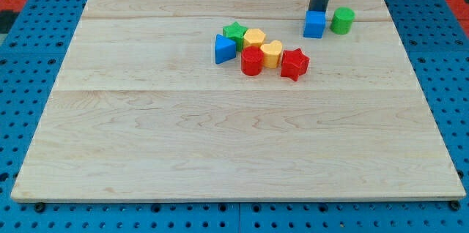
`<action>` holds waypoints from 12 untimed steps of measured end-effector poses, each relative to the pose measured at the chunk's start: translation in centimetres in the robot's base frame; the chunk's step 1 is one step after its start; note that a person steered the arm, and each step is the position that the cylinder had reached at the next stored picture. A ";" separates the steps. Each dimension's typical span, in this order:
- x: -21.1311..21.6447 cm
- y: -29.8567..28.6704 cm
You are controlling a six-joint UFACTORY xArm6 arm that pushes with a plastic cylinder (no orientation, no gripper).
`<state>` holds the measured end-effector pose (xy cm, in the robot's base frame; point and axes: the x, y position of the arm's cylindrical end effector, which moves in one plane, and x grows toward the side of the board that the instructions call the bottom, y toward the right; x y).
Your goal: Drag the yellow heart and the red circle diagonally bottom left to the blue triangle
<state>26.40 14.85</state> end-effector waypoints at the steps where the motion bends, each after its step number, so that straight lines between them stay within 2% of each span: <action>1: -0.7 -0.2; 3: -1.9 -9.2; 4: 2.0 -7.7; 7: 7.4 -5.6; 9: 7.7 -0.2; 12: 5.6 0.7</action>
<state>32.02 15.50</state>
